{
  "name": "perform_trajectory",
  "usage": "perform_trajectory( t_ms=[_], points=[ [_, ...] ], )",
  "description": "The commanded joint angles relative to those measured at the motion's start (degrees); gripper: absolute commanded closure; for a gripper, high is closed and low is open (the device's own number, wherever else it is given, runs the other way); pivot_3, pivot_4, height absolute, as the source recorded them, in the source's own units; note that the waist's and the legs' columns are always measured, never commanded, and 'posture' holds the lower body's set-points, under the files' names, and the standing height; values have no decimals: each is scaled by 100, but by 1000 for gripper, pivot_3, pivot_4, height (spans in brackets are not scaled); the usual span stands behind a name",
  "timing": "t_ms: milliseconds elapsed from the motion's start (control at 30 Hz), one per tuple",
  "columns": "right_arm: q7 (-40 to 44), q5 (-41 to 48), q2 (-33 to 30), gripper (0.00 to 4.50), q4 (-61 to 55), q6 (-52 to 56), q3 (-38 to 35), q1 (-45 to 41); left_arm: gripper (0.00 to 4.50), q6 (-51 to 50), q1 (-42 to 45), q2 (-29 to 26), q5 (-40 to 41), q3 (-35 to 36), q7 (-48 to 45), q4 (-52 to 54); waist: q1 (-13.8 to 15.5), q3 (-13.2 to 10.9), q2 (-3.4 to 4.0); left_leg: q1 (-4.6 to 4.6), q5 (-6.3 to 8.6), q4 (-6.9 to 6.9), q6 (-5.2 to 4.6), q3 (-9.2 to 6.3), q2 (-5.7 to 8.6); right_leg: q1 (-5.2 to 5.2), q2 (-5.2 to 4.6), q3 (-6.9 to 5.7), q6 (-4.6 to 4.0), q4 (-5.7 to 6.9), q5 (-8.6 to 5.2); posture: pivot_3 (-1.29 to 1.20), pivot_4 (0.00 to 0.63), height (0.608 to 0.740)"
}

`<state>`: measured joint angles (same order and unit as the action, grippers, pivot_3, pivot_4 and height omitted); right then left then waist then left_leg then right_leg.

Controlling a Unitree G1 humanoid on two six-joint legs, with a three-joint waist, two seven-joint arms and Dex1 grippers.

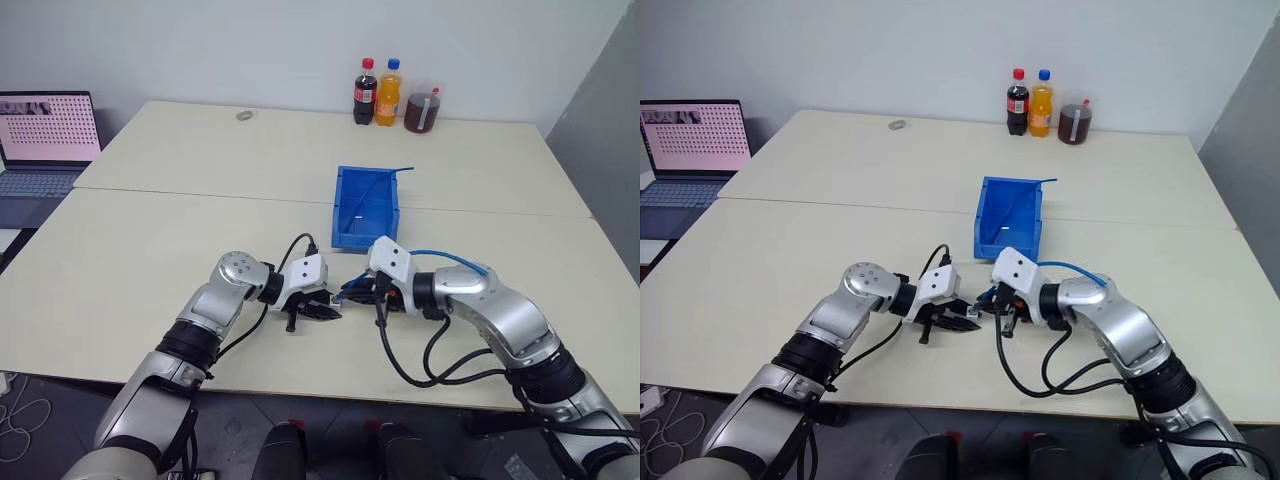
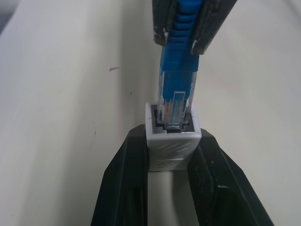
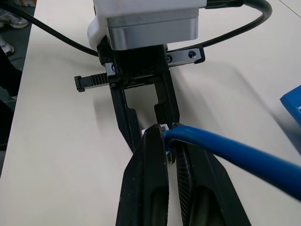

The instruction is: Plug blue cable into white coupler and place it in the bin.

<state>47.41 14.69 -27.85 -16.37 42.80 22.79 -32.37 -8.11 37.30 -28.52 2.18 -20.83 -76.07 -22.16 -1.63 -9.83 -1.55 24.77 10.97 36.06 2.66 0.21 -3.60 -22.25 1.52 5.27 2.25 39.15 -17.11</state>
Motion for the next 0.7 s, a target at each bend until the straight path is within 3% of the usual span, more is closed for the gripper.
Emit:
perform_trajectory(
  t_ms=[33, 700],
  points=[
    [47, 15, 122, 4500, -205, 189, 178, -190, 3690, -51, -64, 109, -269, -272, 69, -166, 4, 1, 0, 0, 0, 1, 0, -1, 0, 0, 0, -1, 0, 0, 0, 0, 150, 740],
    [287, -180, 386, 4500, 642, 155, 659, -96, 3690, -123, -68, 182, -348, -205, 162, -180, -1, 109, 27, -17, 0, 1, -1, 0, 0, 12, 0, -1, 4, 2, -2, 0, 150, 740]
  ],
)
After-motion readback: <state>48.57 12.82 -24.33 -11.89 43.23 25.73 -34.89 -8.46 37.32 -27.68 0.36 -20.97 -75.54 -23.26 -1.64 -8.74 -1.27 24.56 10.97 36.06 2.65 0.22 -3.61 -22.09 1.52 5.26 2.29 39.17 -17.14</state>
